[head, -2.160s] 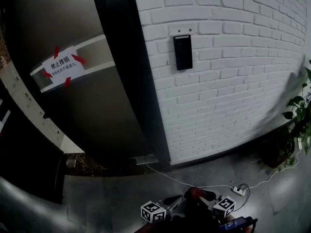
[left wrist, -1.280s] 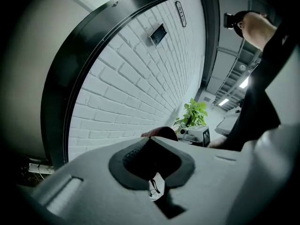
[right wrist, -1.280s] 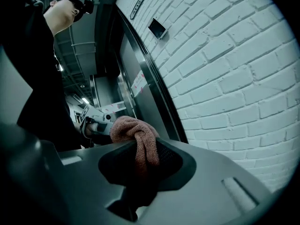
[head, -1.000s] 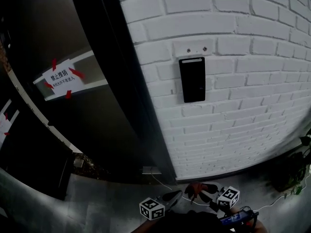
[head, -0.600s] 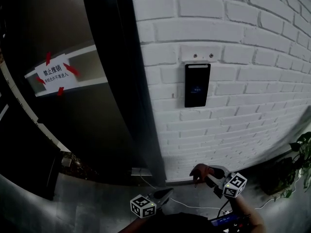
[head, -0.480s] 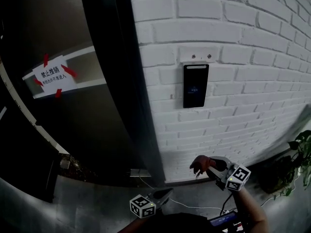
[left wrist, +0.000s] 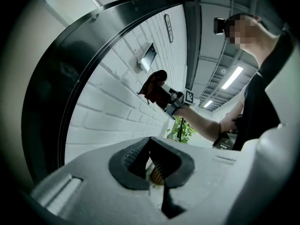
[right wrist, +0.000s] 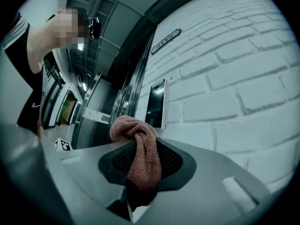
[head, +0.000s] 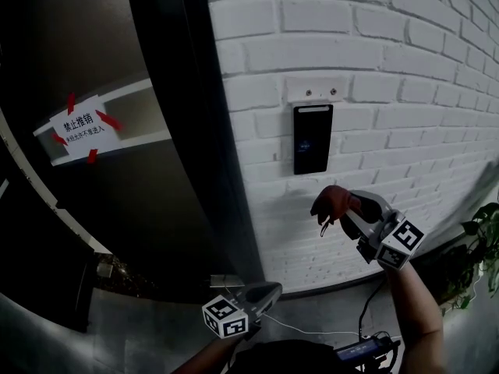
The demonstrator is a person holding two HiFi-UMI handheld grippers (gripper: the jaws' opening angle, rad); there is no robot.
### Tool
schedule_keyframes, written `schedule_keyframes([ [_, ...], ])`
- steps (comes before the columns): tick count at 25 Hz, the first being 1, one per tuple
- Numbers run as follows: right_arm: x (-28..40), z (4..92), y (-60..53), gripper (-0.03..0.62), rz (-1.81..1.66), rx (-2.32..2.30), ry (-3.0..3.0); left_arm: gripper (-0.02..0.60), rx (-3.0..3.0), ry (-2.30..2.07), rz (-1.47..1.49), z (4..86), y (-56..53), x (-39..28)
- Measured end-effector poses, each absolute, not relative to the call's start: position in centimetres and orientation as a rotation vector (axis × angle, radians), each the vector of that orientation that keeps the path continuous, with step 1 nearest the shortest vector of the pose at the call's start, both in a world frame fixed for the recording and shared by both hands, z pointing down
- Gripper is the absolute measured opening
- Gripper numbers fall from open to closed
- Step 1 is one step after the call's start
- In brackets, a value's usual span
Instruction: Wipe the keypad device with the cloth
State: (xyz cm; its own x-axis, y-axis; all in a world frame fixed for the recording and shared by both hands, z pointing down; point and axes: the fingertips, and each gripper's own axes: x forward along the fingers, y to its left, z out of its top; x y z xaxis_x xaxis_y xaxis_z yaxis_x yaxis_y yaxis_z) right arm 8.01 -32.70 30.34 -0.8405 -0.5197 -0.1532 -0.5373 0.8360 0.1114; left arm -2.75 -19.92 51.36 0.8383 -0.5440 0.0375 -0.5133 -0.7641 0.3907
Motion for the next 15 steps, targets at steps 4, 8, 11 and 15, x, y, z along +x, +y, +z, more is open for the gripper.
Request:
schedule_keyframes([
  [4, 8.1, 22.7, -33.4, 0.091, 0.525, -0.969, 2.783, 0.003, 2.648, -0.786, -0.132, 50.4, -20.7, -2.4],
  [8, 7.7, 16.3, -34.1, 0.092, 0.971, -1.157, 2.675, 0.005, 2.612, -0.731, -0.117, 52.0, -19.5, -1.0],
  [11, 7.0, 12.5, -34.9, 0.092, 1.275, -1.245, 2.579, 0.004, 2.598, -0.712, -0.104, 53.1, -18.9, -0.5],
  [15, 5.6, 10.5, -36.3, 0.092, 1.489, -1.329, 2.516, 0.005, 2.576, -0.733, -0.103, 53.7, -18.6, -1.1],
])
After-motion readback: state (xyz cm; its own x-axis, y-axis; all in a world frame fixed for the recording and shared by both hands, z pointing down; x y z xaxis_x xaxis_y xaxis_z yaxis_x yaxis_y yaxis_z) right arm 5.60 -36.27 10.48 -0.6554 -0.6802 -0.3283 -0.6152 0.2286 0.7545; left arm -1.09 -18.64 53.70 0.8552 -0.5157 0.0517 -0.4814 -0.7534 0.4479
